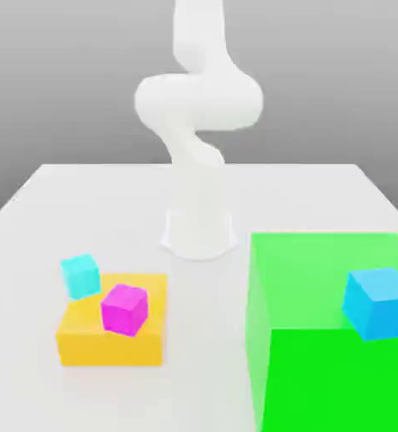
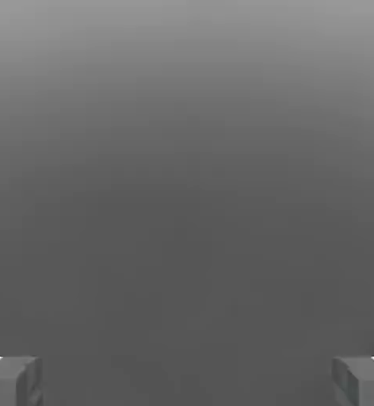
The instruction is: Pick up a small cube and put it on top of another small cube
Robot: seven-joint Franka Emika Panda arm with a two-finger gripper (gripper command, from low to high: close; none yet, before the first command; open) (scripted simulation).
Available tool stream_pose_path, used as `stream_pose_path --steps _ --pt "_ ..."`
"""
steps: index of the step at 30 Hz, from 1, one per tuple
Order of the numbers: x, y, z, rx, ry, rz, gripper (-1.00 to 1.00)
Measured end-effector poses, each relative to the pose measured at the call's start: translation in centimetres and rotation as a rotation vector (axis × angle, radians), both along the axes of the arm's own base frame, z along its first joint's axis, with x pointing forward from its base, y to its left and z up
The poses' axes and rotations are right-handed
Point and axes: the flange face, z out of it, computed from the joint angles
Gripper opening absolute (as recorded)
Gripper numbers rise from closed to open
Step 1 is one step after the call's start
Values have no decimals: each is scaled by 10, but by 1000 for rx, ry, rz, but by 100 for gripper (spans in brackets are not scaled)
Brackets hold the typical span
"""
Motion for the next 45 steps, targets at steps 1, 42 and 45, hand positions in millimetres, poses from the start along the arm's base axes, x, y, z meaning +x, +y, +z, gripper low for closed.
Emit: stream_pose_path --steps 1,42,45 --pt "10 15 -16 -49 19 57 0" --pt "-131 259 -490 -962 294 2411 0" --pt "-131 260 -514 -963 291 2424 0"
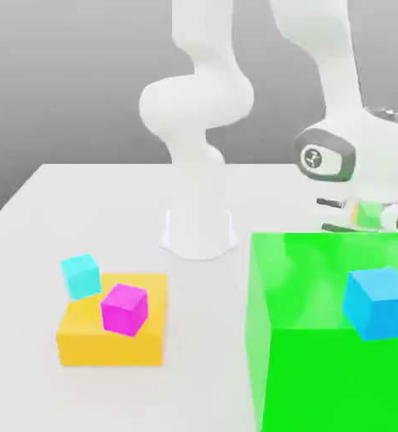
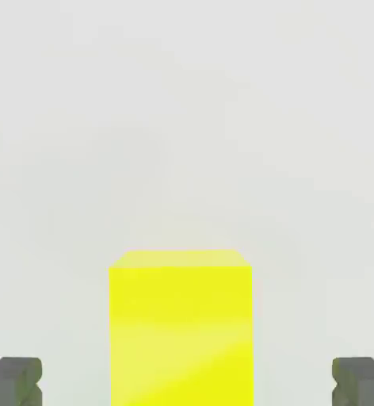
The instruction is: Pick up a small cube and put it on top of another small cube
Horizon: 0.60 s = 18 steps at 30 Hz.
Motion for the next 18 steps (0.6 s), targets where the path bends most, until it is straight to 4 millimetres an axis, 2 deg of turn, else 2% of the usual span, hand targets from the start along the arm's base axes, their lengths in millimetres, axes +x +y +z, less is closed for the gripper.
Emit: stream_pose_path --steps 3,4,11,18 --pt "-1 -1 -28 0 1 2 0" --pt "-1 -1 -33 0 1 2 -100" --pt "-1 -1 -33 -2 1 2 -100" --pt "2 -1 25 1 1 -19 -100"
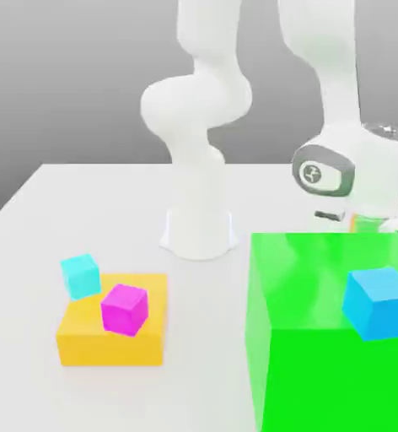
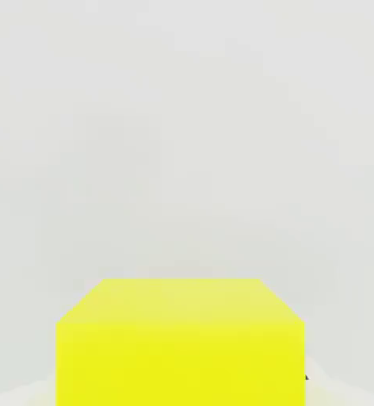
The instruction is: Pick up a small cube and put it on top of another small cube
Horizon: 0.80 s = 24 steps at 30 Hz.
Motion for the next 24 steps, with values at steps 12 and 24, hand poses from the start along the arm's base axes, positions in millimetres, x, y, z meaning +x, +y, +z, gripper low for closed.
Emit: stream_pose_path --steps 12,24 --pt "132 40 137 140 6 -722 -100" --pt "231 -206 201 166 -53 -1012 -100"
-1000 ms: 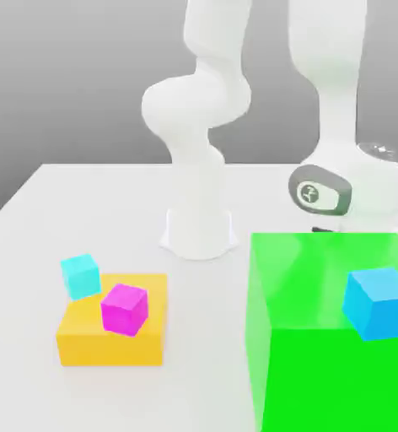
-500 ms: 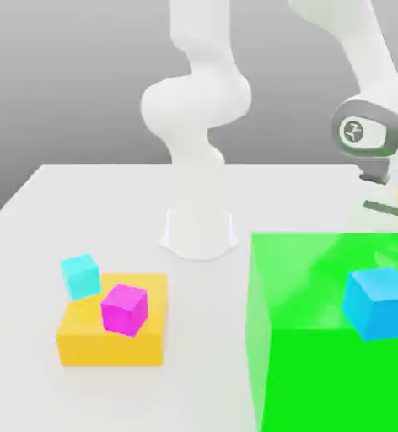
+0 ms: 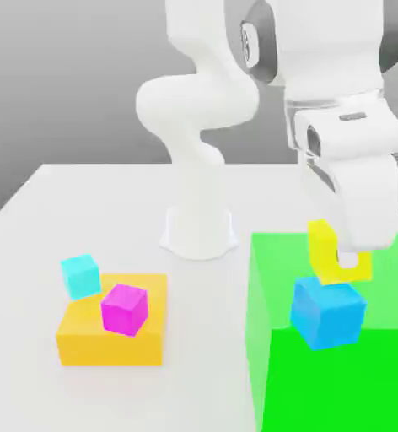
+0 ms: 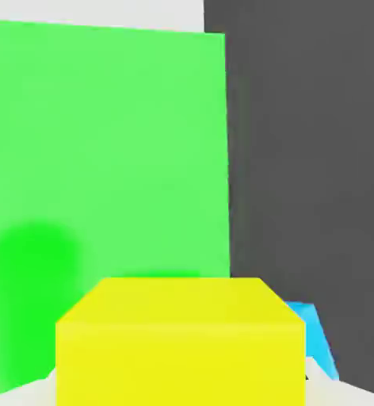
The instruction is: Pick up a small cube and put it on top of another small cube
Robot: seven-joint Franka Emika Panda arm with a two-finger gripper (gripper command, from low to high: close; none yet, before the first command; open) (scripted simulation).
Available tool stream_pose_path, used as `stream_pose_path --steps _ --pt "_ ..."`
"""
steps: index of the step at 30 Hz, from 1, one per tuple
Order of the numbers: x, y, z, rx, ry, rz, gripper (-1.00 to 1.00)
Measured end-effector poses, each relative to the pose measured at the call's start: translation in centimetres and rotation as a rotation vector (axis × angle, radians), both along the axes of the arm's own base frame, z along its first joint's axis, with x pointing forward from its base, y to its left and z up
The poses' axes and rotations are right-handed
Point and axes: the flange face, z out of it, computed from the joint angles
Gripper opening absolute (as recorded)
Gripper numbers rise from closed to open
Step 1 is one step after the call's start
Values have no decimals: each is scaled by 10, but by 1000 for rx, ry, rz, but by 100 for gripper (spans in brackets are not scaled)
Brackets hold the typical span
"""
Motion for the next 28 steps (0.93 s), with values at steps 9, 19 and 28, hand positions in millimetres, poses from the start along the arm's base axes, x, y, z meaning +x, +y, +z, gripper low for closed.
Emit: stream_pose_path --steps 9,19,28 --pt "-50 -149 -22 -84 21 183 -100" --pt "-121 -194 -75 -147 79 615 -100" --pt "-124 -193 -135 -149 82 647 100"
